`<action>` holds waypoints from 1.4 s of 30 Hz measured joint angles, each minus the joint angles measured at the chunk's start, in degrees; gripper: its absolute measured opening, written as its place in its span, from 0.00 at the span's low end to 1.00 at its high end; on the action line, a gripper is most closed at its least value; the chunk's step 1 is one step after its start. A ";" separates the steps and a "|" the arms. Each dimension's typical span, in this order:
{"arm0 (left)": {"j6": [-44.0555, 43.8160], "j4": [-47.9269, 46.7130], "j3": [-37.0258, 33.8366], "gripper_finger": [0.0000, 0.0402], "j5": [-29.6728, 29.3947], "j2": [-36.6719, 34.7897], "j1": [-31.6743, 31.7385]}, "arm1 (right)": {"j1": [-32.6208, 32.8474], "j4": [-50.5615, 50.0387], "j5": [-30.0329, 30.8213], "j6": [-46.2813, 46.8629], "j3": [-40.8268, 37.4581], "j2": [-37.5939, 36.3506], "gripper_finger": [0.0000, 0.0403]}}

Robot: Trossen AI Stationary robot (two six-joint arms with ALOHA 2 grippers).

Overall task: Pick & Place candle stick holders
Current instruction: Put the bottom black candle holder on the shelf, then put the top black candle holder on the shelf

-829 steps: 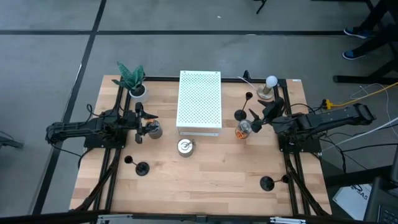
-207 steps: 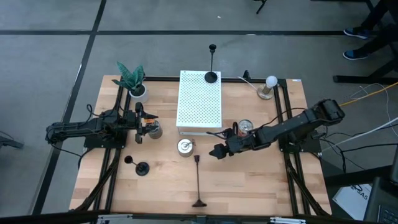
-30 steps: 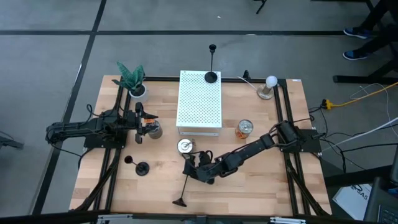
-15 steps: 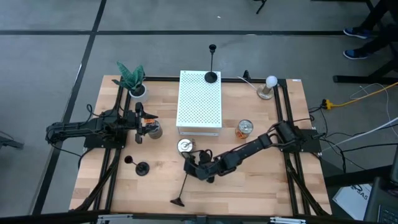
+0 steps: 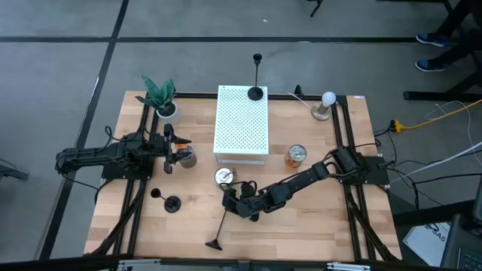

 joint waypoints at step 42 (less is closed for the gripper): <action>0.00 0.00 0.00 0.52 0.00 0.00 0.00 | 8.86 -4.45 29.59 -28.63 1.18 -9.01 0.00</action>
